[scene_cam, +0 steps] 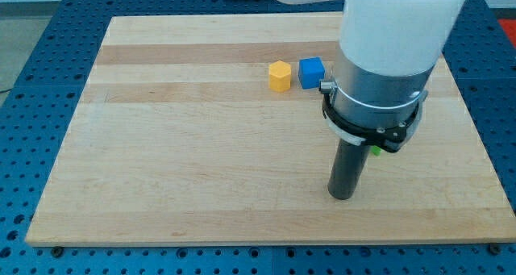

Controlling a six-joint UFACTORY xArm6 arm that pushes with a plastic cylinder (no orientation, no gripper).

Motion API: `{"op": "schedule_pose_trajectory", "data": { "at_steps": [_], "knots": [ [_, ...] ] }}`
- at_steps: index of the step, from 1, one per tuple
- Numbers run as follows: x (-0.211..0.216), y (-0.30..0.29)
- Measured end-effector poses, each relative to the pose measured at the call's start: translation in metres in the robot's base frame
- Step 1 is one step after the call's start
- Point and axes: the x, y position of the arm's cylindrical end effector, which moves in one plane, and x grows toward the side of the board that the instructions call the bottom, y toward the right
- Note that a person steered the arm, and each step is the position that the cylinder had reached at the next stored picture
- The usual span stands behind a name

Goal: Move your arm a bit down

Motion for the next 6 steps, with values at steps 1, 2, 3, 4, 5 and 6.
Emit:
{"op": "schedule_pose_trajectory", "data": {
  "at_steps": [1,2,3,4,5,6],
  "knots": [
    [0.008,-0.002],
    [0.054,-0.004],
    [0.054,-0.005],
    [0.054,-0.005],
    [0.054,0.001],
    [0.054,0.022]
  ]
}}
